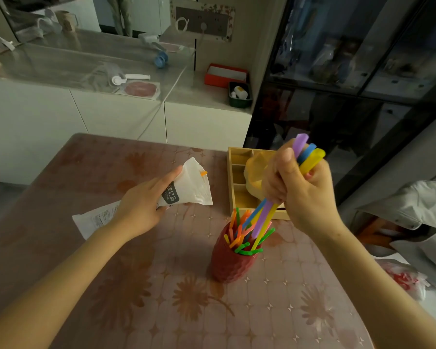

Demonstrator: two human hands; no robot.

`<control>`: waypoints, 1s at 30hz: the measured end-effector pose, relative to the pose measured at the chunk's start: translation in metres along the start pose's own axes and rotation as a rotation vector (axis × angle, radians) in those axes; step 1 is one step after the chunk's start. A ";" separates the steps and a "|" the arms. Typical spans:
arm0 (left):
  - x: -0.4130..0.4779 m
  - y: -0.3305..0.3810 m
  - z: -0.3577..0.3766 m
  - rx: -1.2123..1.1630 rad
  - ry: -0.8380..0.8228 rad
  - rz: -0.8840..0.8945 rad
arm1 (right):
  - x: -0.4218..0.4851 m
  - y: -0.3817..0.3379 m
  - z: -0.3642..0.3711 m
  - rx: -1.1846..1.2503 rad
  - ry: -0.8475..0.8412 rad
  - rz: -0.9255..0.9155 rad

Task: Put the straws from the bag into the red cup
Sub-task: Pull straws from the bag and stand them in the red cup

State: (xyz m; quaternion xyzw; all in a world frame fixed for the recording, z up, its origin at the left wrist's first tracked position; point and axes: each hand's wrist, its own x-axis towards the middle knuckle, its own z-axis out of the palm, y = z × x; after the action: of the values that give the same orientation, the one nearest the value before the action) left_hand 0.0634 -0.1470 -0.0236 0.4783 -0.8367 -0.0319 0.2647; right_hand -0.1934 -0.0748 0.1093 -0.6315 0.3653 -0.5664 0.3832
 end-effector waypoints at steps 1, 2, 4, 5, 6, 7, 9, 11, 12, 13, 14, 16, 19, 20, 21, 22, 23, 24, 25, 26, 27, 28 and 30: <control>0.000 0.000 0.000 0.001 0.002 0.002 | 0.000 0.004 0.001 0.011 -0.002 0.005; 0.000 0.001 0.000 0.004 0.003 0.004 | 0.000 0.009 0.003 0.027 -0.012 0.016; 0.001 0.002 0.000 0.002 -0.001 0.008 | 0.001 0.019 0.006 0.035 -0.033 0.056; 0.001 0.003 -0.001 -0.006 0.001 0.011 | 0.001 0.025 0.008 0.018 -0.027 0.081; 0.001 0.004 -0.001 -0.014 0.004 0.016 | 0.000 0.031 0.011 -0.016 -0.017 0.104; 0.001 0.006 -0.002 -0.020 0.008 0.019 | -0.002 0.037 0.012 -0.062 -0.011 0.120; 0.003 0.008 -0.003 -0.026 0.014 0.018 | -0.008 0.051 0.014 -0.136 -0.013 0.165; 0.003 0.010 -0.004 -0.035 0.012 0.012 | -0.015 0.060 0.011 -0.154 -0.023 0.223; 0.004 0.011 -0.004 -0.036 0.009 0.013 | -0.018 0.062 0.009 -0.144 -0.030 0.247; 0.004 0.011 -0.004 -0.035 0.007 0.017 | -0.021 0.063 0.006 -0.131 -0.033 0.255; 0.004 0.011 -0.004 -0.035 0.007 0.022 | -0.023 0.062 0.003 -0.102 -0.038 0.260; 0.004 0.010 -0.004 -0.034 -0.002 0.025 | -0.025 0.056 -0.004 -0.009 -0.023 0.262; 0.005 0.011 -0.004 -0.016 -0.016 0.031 | -0.026 0.052 -0.011 0.005 0.041 0.223; 0.005 0.011 -0.003 -0.013 -0.018 0.036 | -0.028 0.050 -0.009 -0.068 0.048 0.200; 0.005 0.011 -0.003 -0.015 -0.018 0.038 | -0.030 0.051 -0.007 -0.164 0.047 0.181; 0.005 0.012 -0.003 -0.022 -0.017 0.036 | -0.032 0.052 -0.004 -0.278 0.025 0.178; 0.006 0.013 -0.004 -0.033 -0.013 0.033 | -0.034 0.057 -0.002 -0.460 -0.012 0.178; 0.007 0.014 -0.005 -0.043 -0.008 0.029 | -0.036 0.063 0.000 -0.692 -0.099 0.181; 0.007 0.015 -0.006 -0.050 -0.003 0.030 | -0.039 0.070 0.000 -0.944 -0.228 0.195; 0.008 0.016 -0.007 -0.050 0.000 0.036 | -0.043 0.077 -0.001 -1.133 -0.347 0.236; 0.008 0.016 -0.008 -0.047 0.002 0.043 | -0.044 0.080 -0.004 -1.222 -0.412 0.264; 0.009 0.017 -0.009 -0.043 0.002 0.049 | -0.043 0.080 -0.006 -1.221 -0.395 0.253; 0.011 0.018 -0.012 -0.040 0.000 0.059 | -0.042 0.076 -0.009 -1.101 -0.281 0.193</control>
State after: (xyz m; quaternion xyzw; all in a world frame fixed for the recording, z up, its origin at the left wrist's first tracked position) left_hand 0.0505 -0.1437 -0.0033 0.4480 -0.8497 -0.0410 0.2751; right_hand -0.2080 -0.0715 0.0235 -0.7711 0.6077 -0.1659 0.0929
